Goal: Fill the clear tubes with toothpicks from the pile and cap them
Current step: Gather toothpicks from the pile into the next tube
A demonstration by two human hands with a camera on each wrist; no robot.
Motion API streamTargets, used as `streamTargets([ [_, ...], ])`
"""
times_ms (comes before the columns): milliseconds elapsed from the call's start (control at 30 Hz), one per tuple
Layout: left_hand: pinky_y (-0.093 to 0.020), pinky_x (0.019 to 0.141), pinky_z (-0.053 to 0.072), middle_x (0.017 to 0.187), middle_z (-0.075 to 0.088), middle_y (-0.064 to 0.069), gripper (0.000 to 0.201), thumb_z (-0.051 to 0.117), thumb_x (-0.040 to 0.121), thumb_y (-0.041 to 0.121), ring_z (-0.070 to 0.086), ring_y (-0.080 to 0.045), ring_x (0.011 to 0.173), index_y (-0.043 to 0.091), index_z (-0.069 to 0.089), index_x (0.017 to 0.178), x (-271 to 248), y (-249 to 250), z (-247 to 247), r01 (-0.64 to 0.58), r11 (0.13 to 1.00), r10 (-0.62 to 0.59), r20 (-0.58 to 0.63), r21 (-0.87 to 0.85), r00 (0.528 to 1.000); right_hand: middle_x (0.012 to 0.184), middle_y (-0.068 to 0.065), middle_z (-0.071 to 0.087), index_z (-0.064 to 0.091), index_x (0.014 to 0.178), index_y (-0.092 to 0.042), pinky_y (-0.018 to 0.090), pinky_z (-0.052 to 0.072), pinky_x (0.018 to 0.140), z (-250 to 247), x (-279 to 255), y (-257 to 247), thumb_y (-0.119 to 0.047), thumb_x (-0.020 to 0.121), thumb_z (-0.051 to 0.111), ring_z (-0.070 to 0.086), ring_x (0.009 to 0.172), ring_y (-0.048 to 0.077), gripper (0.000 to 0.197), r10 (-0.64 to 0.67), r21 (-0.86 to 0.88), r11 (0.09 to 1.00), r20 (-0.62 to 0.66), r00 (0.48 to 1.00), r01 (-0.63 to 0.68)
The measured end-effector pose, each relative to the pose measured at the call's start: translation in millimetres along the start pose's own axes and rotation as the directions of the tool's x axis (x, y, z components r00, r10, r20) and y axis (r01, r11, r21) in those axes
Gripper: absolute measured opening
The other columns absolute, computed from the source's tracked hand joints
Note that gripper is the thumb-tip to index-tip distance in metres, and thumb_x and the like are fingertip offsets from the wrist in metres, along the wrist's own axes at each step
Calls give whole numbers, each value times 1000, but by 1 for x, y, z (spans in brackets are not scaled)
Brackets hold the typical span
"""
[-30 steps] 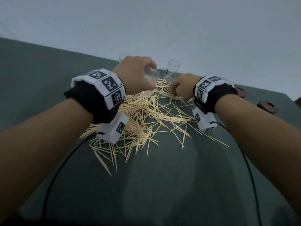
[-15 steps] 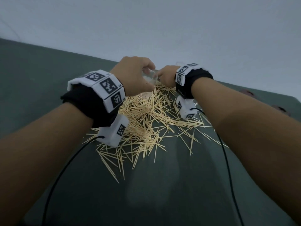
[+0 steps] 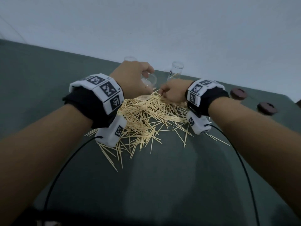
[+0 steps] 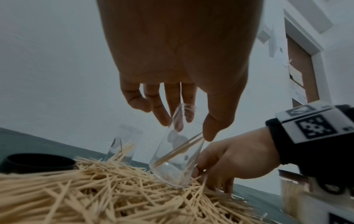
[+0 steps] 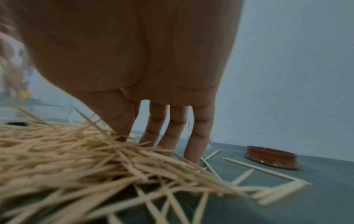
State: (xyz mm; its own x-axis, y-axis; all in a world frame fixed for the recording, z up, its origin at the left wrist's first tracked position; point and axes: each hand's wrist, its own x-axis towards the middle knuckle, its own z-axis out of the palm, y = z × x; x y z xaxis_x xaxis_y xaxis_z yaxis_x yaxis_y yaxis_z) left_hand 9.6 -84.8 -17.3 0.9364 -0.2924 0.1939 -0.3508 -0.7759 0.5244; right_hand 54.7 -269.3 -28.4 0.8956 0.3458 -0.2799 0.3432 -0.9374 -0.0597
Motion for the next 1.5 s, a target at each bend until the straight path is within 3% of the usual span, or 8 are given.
streamTargets([
  [167, -8, 62, 32, 102, 54, 9, 51, 69, 82, 25, 54, -9, 89, 26, 56, 132, -8, 7, 3, -16, 1000, 16, 10, -2, 1000, 93, -17, 64, 70, 101, -38, 25, 42, 87, -1, -28, 18, -21, 91, 51, 58, 97, 11, 27, 45, 78, 996, -19, 999, -43],
  [300, -8, 64, 31, 101, 54, 11, 51, 68, 83, 25, 52, -9, 90, 25, 55, 133, -11, 11, 2, -34, 999, 34, 14, -5, 999, 129, -5, 60, 66, 117, -37, 21, 36, 88, -3, -27, 39, -24, 97, 46, 56, 114, 18, 32, 145, 150, 981, -169, 975, -120],
  [400, -7, 65, 30, 94, 48, 15, 51, 67, 85, 24, 47, -6, 87, 25, 54, 134, -14, 13, 3, -40, 999, 40, 26, -4, 999, 143, -1, 49, 53, 134, -39, 29, 35, 102, 6, -20, 42, -31, 100, 39, 49, 127, 23, 37, 175, 24, 984, -35, 984, -174],
  [667, -12, 81, 35, 113, 59, 9, 52, 68, 86, 27, 50, -4, 97, 23, 54, 135, -20, 21, 6, -117, 993, 116, 47, 10, 992, 114, -5, 67, 68, 109, -31, 27, 47, 92, 21, -44, 27, -19, 97, 41, 60, 102, 15, 32, 104, 66, 993, -50, 993, -100],
  [833, -16, 86, 35, 126, 61, 8, 55, 70, 84, 26, 50, -2, 102, 23, 52, 136, -27, 25, 8, -137, 990, 134, 73, 32, 988, 108, -16, 62, 51, 131, -37, 24, 43, 86, 24, -80, 36, -23, 96, 51, 59, 98, 8, 37, 79, 251, 967, -124, 989, -46],
  [1033, -18, 84, 35, 108, 55, 12, 56, 71, 85, 25, 49, -4, 98, 20, 52, 137, -33, 30, 12, -145, 987, 139, 82, 75, 987, 99, -14, 64, 63, 106, -35, 32, 51, 87, 16, -126, 61, -54, 72, 77, 62, 93, 14, 41, 239, -19, 971, 47, 970, -239],
  [1200, -21, 88, 37, 124, 63, 2, 57, 72, 84, 29, 52, -5, 100, 22, 52, 138, -37, 32, 14, -145, 987, 137, 99, 74, 986, 85, -5, 70, 69, 86, -29, 36, 61, 68, 23, -141, 71, -32, 64, 89, 69, 75, 18, 30, 364, 26, 927, 179, 914, -374],
  [1500, -20, 86, 37, 122, 63, 6, 58, 70, 85, 32, 52, -4, 102, 23, 51, 138, -41, 30, 6, -156, 984, 151, 65, 90, 986, 91, -7, 63, 69, 88, -26, 22, 44, 75, 32, -106, 38, -14, 84, 63, 61, 93, 15, 14, 190, 118, 978, -150, 970, -173],
])
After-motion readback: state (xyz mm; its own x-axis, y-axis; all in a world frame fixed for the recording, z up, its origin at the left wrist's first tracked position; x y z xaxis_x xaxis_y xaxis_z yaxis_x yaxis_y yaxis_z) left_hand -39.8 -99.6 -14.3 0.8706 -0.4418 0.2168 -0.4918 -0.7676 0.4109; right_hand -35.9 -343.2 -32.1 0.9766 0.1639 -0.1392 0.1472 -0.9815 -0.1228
